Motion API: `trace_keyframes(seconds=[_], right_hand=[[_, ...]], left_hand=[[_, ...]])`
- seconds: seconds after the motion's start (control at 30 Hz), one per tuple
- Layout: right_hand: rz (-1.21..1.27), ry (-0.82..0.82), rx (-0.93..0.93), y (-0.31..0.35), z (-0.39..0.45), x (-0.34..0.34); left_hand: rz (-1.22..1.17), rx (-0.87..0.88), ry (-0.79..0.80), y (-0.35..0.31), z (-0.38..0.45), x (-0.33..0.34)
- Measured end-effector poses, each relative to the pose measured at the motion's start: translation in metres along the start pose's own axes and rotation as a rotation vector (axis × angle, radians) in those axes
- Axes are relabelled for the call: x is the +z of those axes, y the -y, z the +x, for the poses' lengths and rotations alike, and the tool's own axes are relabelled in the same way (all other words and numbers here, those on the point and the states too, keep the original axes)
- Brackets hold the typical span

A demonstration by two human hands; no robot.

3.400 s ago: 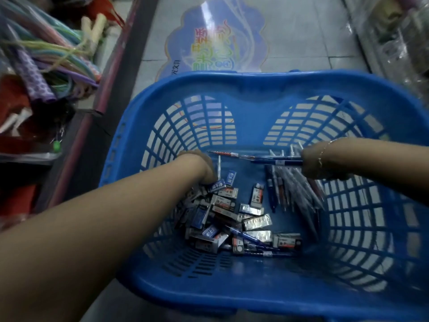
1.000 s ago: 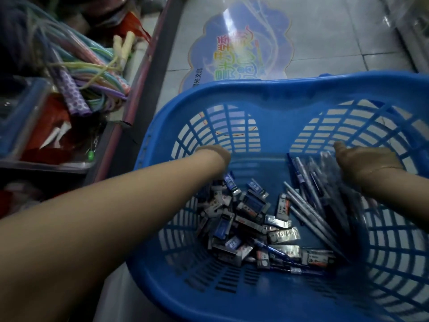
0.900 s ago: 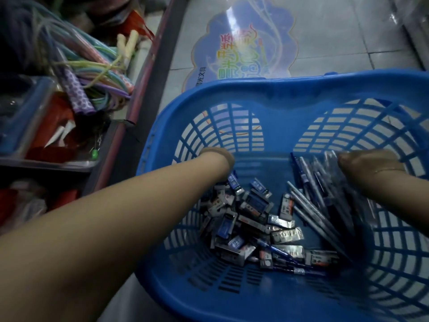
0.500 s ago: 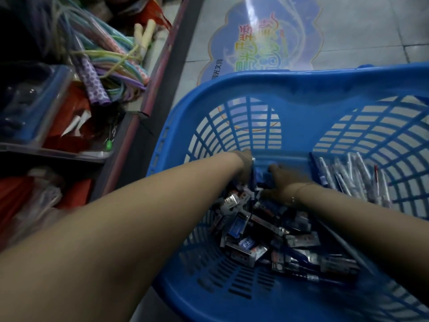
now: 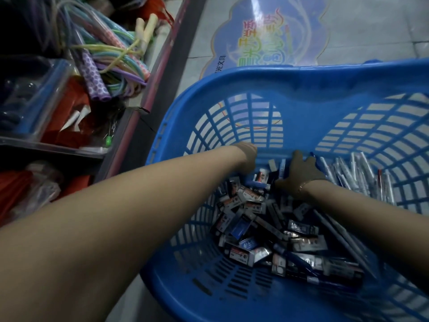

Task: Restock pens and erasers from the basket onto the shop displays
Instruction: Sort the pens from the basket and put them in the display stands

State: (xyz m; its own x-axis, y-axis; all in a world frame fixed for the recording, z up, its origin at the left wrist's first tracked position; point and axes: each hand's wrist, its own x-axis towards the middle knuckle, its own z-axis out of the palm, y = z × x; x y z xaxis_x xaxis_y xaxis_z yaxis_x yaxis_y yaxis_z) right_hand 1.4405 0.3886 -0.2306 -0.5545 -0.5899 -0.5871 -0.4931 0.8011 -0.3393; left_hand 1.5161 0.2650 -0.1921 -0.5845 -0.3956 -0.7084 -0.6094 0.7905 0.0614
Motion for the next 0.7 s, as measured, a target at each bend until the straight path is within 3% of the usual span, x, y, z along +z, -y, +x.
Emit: trace_keyframes(seconds=[0.1, 0.23, 0.5, 0.6, 0.7], right_hand=[[-0.287, -0.114, -0.17, -0.002, -0.001, -0.006], [-0.419, -0.078, -0.345, -0.004, 0.0, -0.003], [-0.137, -0.06, -0.297, 0.007, 0.011, 0.011], [0.029, -0.084, -0.3, 0.008, 0.019, 0.006], [0.087, -0.083, -0.302, 0.006, 0.024, -0.001]], left_hand=[[0.104, -0.003, 0.19, -0.006, -0.007, 0.007], [0.15, 0.007, 0.149, -0.005, -0.012, 0.019], [0.203, 0.009, 0.184, -0.008, -0.011, 0.011], [0.209, -0.045, 0.095, -0.004, -0.013, -0.003], [0.383, -0.066, -0.065, 0.002, -0.01, -0.016]])
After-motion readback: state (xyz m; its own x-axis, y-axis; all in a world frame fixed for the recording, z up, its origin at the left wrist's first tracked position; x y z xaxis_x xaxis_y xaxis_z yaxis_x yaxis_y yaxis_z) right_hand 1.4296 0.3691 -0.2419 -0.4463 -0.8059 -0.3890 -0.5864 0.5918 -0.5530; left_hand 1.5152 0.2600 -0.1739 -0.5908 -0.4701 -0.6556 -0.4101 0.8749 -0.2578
